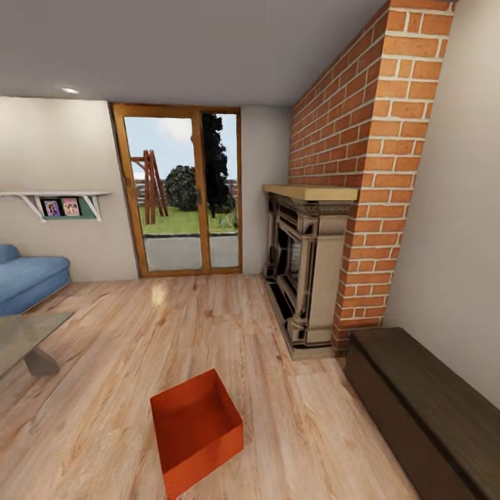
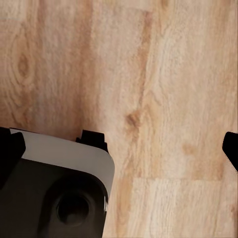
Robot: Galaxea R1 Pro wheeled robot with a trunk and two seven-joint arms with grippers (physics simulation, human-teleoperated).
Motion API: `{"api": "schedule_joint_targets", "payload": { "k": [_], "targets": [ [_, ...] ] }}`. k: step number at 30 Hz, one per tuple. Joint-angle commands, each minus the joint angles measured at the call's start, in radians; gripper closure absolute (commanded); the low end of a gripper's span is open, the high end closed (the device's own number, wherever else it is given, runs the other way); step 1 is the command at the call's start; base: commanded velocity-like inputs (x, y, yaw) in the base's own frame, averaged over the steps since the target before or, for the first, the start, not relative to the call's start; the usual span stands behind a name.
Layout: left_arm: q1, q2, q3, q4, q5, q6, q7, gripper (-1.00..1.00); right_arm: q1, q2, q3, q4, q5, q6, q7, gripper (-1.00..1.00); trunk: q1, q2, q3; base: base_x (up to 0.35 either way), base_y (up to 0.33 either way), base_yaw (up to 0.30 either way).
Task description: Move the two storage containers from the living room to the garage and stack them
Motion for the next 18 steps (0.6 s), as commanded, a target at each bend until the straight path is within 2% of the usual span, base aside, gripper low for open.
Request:
{"api": "schedule_joint_targets", "payload": {
  "k": [1,7,18],
  "targets": [
    [-0.001,0.000,-0.006,0.000,0.007,0.002,0.003,-1.00,-0.001,0.000,0.005,0.003,0.001,-0.005,-0.003,-1.00,0.000,-0.001,-0.001,0.000,0.000,0.281],
    [-0.001,0.000,-0.006,0.000,0.007,0.002,0.003,-1.00,-0.001,-0.001,0.004,0.003,0.001,-0.008,-0.003,-1.00,0.000,-0.001,-0.001,0.061,-0.022,0.218],
    [-0.001,0.000,-0.006,0.000,0.008,0.002,0.003,-1.00,-0.001,-0.004,0.004,0.003,-0.001,-0.008,-0.002,-1.00,0.000,-0.001,-0.001,0.268,-0.102,0.015]
  ]
}}
